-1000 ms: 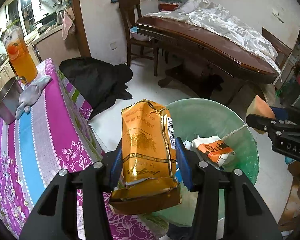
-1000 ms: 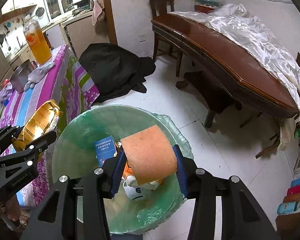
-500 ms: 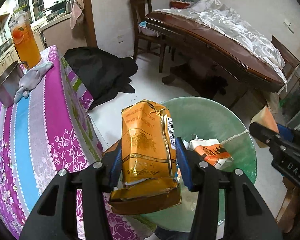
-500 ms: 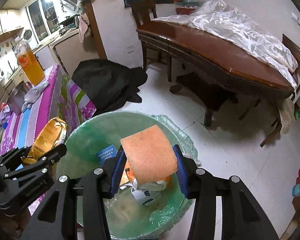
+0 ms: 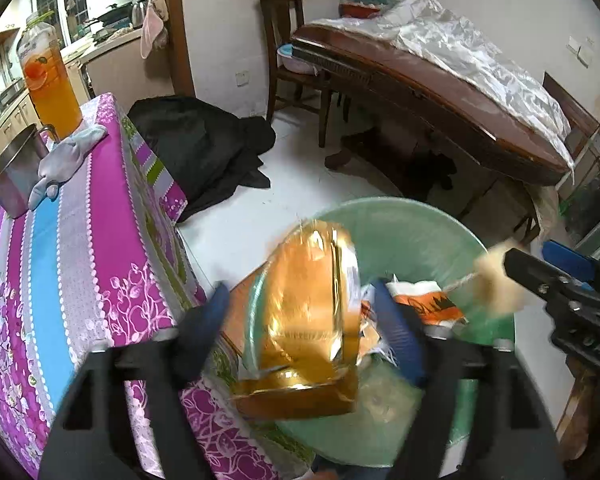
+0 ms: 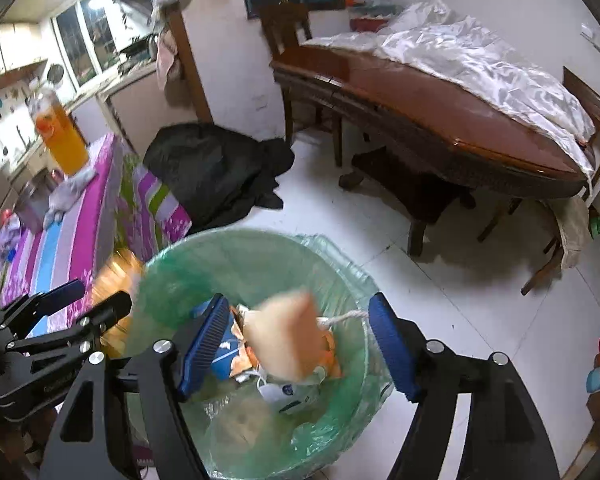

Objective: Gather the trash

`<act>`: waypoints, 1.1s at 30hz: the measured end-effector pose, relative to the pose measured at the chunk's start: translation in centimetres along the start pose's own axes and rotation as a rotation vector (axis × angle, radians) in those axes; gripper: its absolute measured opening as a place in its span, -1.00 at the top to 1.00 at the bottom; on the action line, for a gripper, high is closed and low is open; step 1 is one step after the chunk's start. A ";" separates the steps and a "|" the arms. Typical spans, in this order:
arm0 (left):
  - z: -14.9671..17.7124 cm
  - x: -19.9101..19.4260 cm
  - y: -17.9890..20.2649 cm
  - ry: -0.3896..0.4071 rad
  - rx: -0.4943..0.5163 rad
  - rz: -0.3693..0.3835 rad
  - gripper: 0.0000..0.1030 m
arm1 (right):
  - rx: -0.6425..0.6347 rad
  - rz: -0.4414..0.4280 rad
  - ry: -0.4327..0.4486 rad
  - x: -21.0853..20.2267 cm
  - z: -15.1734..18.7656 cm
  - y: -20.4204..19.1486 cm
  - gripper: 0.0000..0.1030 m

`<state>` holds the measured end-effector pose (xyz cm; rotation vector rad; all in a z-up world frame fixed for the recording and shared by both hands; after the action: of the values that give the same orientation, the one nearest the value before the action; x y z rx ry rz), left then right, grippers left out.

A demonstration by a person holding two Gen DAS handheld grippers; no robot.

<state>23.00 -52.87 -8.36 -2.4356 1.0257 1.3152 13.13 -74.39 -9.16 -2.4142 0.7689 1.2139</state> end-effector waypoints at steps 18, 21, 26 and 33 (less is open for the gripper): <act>1.0 -6.4 -1.3 0.193 0.032 0.056 -0.89 | 0.009 0.063 0.434 -12.8 3.4 -0.2 -0.91; 2.0 -10.5 -1.2 0.322 0.089 0.053 -0.89 | 0.027 0.095 0.571 -17.0 6.8 -1.4 -0.91; 5.6 -16.2 -1.0 0.451 0.162 0.060 -0.89 | 0.039 0.124 0.677 -21.1 12.3 -3.3 -0.91; 11.2 -20.8 -2.7 0.574 0.155 0.074 -0.89 | 0.089 0.120 0.689 -24.1 20.1 -3.8 -0.91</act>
<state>9.67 -35.65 1.17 -2.7291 1.2904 0.5169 -9.19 -53.49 -1.15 -2.7467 1.1318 0.3364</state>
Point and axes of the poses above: each gripper's, at about its wrist camera, not at the fingertips, and x roughly the way its jaws point, y to its right, z to its underside, the point moved 9 cm from there along x, roughly the way its jaws point, and after that the axes turned 7 degrees about z, right-handed, at the moved point
